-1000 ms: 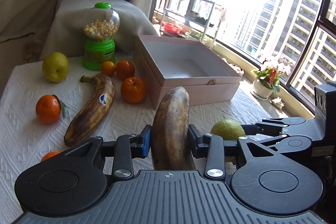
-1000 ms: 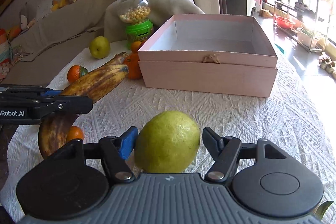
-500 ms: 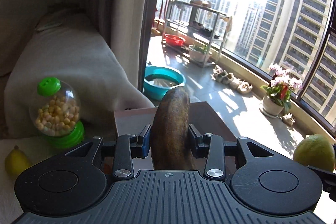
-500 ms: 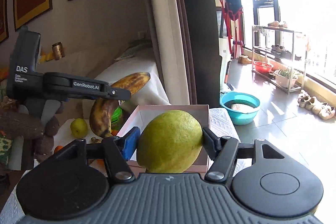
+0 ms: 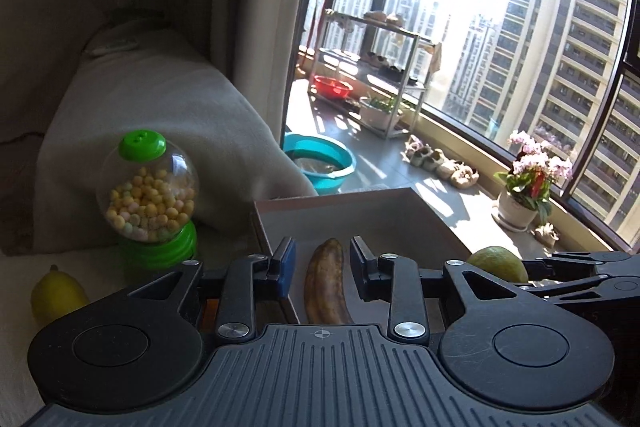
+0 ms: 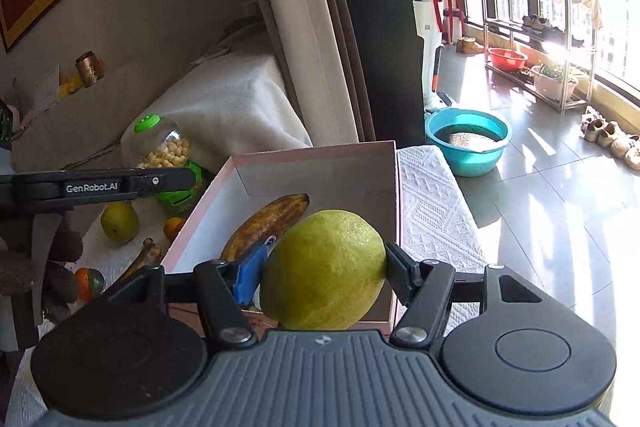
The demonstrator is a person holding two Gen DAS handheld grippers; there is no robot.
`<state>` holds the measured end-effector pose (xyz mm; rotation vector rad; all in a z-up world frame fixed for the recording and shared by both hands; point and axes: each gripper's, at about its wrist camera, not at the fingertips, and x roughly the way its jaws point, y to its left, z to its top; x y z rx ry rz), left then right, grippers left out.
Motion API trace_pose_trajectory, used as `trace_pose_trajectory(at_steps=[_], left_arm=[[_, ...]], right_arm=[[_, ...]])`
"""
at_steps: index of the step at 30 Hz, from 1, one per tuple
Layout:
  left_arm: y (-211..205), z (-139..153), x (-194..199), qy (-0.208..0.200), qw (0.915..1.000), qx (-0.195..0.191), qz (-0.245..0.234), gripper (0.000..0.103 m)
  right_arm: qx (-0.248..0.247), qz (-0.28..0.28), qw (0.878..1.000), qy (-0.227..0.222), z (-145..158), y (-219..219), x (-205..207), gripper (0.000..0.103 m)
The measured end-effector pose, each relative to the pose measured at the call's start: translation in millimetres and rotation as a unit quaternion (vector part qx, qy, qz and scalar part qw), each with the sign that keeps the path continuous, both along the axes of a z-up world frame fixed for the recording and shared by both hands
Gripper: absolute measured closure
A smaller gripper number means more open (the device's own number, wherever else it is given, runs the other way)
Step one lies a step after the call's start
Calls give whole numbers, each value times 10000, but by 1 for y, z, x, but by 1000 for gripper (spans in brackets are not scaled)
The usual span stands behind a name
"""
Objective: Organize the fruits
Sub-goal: 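Lower the banana and pear into the box and open both grippers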
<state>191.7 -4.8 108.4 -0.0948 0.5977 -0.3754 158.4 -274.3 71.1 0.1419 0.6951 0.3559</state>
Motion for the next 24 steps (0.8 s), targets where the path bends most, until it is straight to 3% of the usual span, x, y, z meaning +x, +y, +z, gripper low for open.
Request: trace_pose_trajectory(at_steps=[6,11,17,24], left_arm=[[32,-3,-57,54,9998,-176,-7,70],[73,-22,-96,147,9986,-128,493,70],[123,-47,-124,409,9925,-300,1112,70],[152,-54,-151,380,9868,-263,1550,70]], right_arm=[[110,158,9980,600,-20,37,48,39],[243,190,9911,1293,-49,50,67,38],[301,72,9931,1130,-44,40,51,37],[149,106,9970,746,-22,34,32,34]])
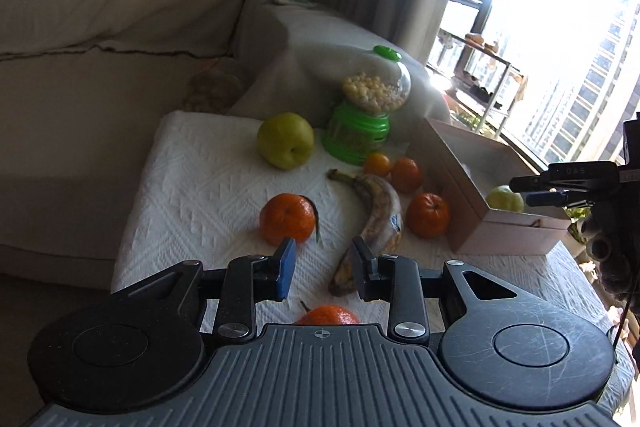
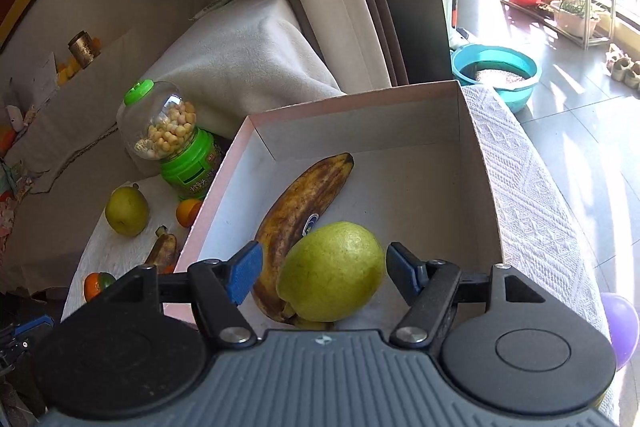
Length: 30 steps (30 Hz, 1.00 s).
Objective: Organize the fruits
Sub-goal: 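Lower the banana and pear into the box and open both grippers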
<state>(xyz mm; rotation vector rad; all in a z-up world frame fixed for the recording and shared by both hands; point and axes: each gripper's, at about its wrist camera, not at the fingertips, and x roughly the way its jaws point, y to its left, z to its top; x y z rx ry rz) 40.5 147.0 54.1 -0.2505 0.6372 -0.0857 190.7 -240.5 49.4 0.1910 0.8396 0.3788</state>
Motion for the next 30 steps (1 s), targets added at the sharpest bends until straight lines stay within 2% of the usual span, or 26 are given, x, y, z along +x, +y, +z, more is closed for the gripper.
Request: trace_pose_trajectory(at_steps=[4,8,12,16,18,20,24,26,30], left_arm=[[6,-3,-12,53,9999,115,83,70],[-1,-8,-20,191,9993,318,-82,70],[-7,-15,-26,195,9993,269,-166,68],[-16,-14,-26,246,9990,199,-324,68],[-23,-15,-26,278,9982,168,-500,64],[-31,-13,-28,216,9975,155,-650,63],[-40,-9,-27,215,9933,-338,-1080,63],[-47,-11,-24,244,9898,-567,-1283,63],[-62,-15,-14,208,9865,-791,-1422,63]], right_arm=[[-310,48,9993,-194,5,9,-14,34],[-736,197,9940,-789,17,26,-52,34],[-868,861,9873,-1018,16,53,-98,30],[-1074,1693,9744,-1022,-4,88,-140,27],[-1180,1991,9672,-1048,-16,105,-157,27],[-1148,2227,9623,-1055,-24,117,-170,27],[-1147,2508,9557,-1030,-38,130,-184,27],[-1244,2448,9554,-1087,-42,130,-186,27],[-1295,2187,9597,-1195,-40,119,-186,27]])
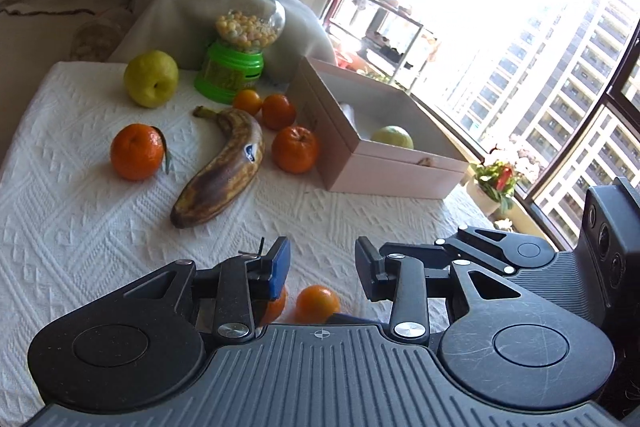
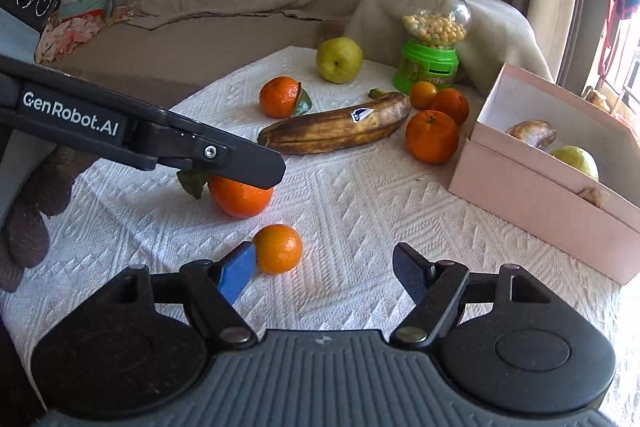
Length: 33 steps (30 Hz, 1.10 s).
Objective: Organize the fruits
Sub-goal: 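Lower the banana and pear into the box and open both grippers, then grasp the leafy orange with the right gripper while the left grasps a tangerine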
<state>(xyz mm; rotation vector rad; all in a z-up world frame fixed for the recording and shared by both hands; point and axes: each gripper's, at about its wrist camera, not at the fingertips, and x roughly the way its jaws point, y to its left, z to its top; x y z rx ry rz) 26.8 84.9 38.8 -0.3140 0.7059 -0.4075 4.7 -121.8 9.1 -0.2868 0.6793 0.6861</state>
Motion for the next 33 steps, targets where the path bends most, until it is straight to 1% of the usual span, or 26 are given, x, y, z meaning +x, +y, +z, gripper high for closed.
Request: trace_pose_trajectory(at_steps=[3,5,6,8,10,12,16,18,20,21,22,24,27,30,32,33], left_arm=[[0,4,7,-87,9996,-253,122,63],[9,12,9,-230,9985,-329,383,63],[14,16,8,-321,9975,-321,546,63],[28,25,3,-521,9940,-189,938,63],[44,31,-2,-622,9899,-73,1274,63],[58,32,-7,-599,9864,-64,1531,63],[72,23,-12,-438,9839,-42,1731,63],[73,18,-11,-360,9843,-38,1726,63],[72,13,-10,-320,9851,-2,1689,63],[71,11,-10,-307,9856,27,1662,63],[69,10,-10,-300,9860,48,1640,63],[65,7,-10,-289,9872,110,1564,63],[56,4,-10,-254,9898,270,1375,63],[40,-1,-9,-201,9932,449,1051,63],[27,-4,-9,-182,9954,553,758,63],[21,-5,-9,-175,9960,588,650,63]], right_arm=[[30,269,9994,-237,6,-2,-12,27],[69,551,9979,-330,8,2,-20,27],[95,629,9974,-349,8,5,-22,27],[143,728,9967,-327,8,14,-21,27],[257,799,9963,-205,8,23,-14,27],[439,857,9953,39,7,35,-4,27],[596,820,9935,519,-3,52,15,27],[573,772,9930,682,-8,55,20,34],[686,893,9898,871,-7,52,20,58],[726,919,9892,887,-4,48,16,58],[779,891,9898,797,1,43,13,58],[932,676,9916,589,10,27,10,58],[1088,151,9932,375,20,-5,12,58],[729,-723,9947,42,19,-37,20,58],[472,-1247,9911,11,11,-59,26,58],[430,-1436,9887,69,7,-71,28,58]])
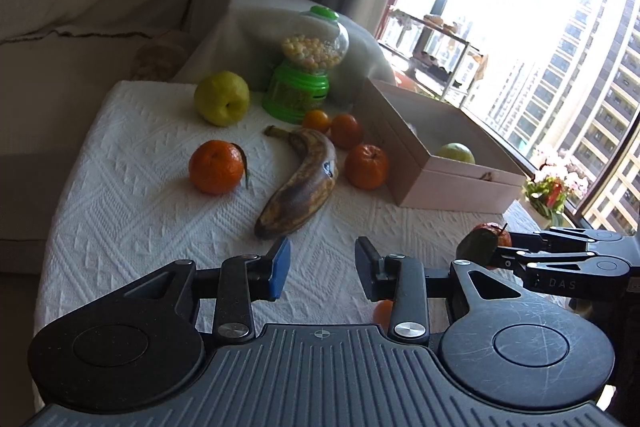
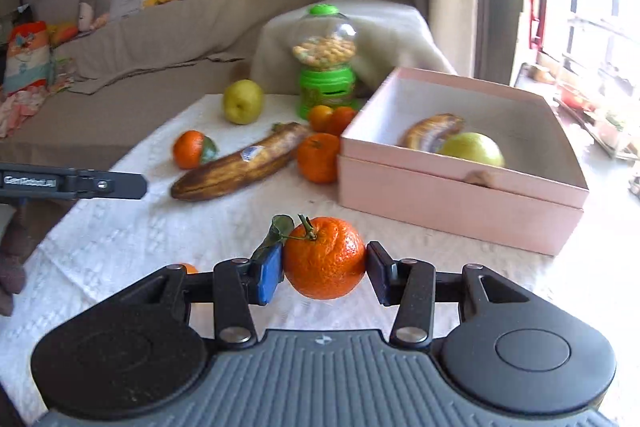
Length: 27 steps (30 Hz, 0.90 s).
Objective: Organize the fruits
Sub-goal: 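Grasp the leafy orange with the right gripper while the left grasps a tangerine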
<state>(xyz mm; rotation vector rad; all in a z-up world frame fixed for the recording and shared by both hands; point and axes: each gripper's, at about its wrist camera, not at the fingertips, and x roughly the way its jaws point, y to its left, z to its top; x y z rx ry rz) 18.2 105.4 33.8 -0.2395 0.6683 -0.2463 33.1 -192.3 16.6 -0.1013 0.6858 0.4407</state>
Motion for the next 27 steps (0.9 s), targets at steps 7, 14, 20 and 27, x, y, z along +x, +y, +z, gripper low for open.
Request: trace_pose_trajectory(at_steps=[7,14,20,27], left_arm=[[-43,-1,-2,-40,9956,760,-546,63],[-61,2,-11,-40,9917,1019,-779,63],[-81,-8,-13,172,9849,1469,-902,63],[-83,-13,-8,332,9850,1539,-699,63]], right_arm=[[140,-455,9987,199,-22,-32,2,49],[-184,-457,9988,-33,-28,-18,-5,26],[28,-596,9982,38,-28,-25,-2,23],[-12,-619,9981,38,-29,-24,-2,21]])
